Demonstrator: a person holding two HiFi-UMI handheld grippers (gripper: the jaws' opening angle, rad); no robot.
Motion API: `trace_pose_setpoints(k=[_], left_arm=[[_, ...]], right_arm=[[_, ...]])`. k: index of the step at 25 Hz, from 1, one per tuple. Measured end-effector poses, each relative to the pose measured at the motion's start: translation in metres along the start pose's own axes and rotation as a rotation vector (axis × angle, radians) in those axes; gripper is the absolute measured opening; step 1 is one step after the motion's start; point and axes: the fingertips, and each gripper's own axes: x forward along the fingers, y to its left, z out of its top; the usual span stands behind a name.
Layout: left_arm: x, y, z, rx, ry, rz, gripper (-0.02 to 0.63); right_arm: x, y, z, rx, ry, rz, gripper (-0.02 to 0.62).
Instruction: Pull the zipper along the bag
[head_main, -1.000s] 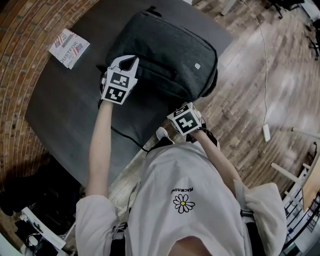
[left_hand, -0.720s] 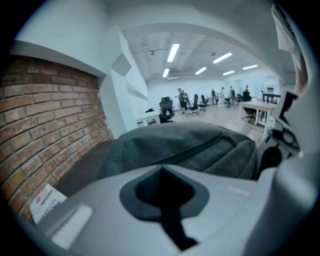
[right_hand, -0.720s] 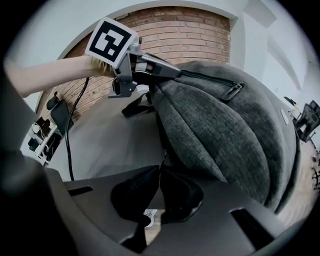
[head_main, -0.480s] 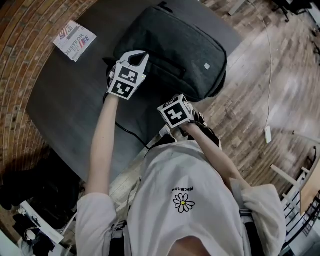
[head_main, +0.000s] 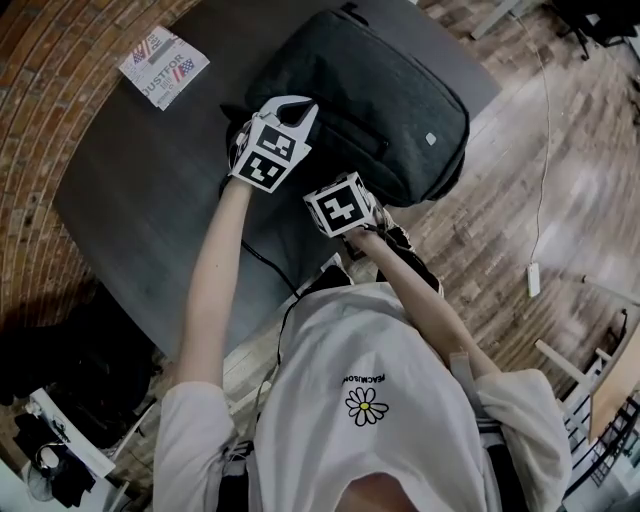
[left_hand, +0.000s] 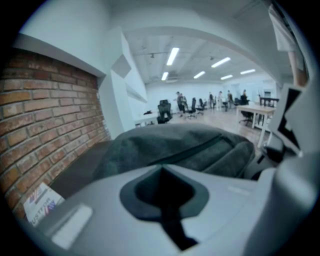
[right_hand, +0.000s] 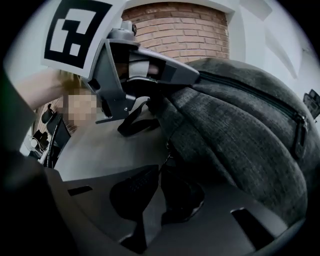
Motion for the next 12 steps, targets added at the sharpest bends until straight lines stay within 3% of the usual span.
trace_pose_setpoints(k=[5, 9, 12], left_arm=[[-0.001, -0.001, -0.002, -0.007, 0.001, 0.0, -0.002], [-0.001, 0.0, -0.004, -0.022, 0.002, -0.002, -0.002], [-0.003, 0.003, 0.0, -0.034, -0.029, 0.0, -0.002]], right_arm=[[-0.002, -0.001, 0.004, -0.032, -0.049, -0.011, 0.024], [-0.006, 0.006, 0.003, -0.061, -0.075, 0.039, 0.044], [-0.018, 0.013, 0.002, -0.102, -0.098, 0.072, 0.104]])
